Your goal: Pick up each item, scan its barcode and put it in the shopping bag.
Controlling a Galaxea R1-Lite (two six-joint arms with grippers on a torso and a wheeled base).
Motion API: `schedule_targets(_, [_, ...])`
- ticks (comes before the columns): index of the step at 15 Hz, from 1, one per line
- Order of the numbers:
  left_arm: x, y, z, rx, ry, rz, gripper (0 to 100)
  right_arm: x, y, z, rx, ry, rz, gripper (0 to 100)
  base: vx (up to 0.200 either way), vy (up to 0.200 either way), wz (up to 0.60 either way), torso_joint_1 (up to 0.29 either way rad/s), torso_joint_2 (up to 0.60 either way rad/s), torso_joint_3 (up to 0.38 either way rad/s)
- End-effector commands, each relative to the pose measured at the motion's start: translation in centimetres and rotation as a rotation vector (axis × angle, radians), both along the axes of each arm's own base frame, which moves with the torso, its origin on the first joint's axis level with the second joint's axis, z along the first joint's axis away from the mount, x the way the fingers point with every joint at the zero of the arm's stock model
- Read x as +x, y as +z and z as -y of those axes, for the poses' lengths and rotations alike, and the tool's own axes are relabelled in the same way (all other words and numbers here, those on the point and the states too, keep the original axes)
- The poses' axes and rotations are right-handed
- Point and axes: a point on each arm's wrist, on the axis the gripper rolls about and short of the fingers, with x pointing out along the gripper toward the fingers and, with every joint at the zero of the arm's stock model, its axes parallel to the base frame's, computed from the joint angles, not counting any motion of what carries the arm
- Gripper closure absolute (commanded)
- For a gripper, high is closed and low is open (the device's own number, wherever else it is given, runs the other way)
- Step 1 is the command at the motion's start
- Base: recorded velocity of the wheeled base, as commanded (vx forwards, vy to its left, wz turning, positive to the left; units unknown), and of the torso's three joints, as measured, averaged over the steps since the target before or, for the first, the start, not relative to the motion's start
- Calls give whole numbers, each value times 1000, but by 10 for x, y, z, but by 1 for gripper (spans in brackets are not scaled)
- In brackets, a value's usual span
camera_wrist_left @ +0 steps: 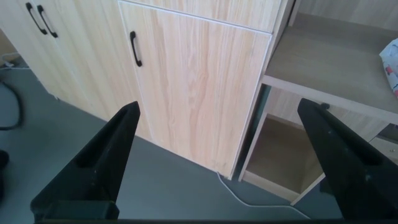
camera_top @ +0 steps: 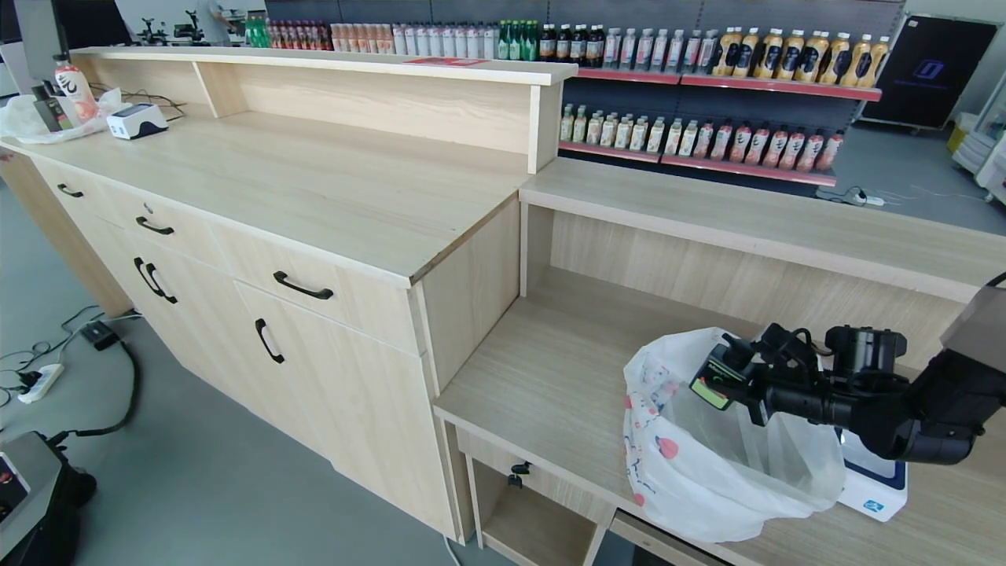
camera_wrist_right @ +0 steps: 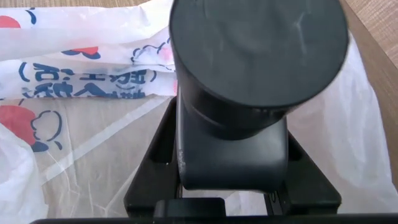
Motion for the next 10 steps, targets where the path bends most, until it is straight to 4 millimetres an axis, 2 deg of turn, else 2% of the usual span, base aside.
schedule_targets(1, [0,0,0,0,0,-1,0,8,-6,-1,1,4,2,100,0,0,0,0,0,0])
schedule_targets(10, [0,0,0,0,0,-1,0,32,-24,-2,2,15,17,100,0,0,0,0,0,0])
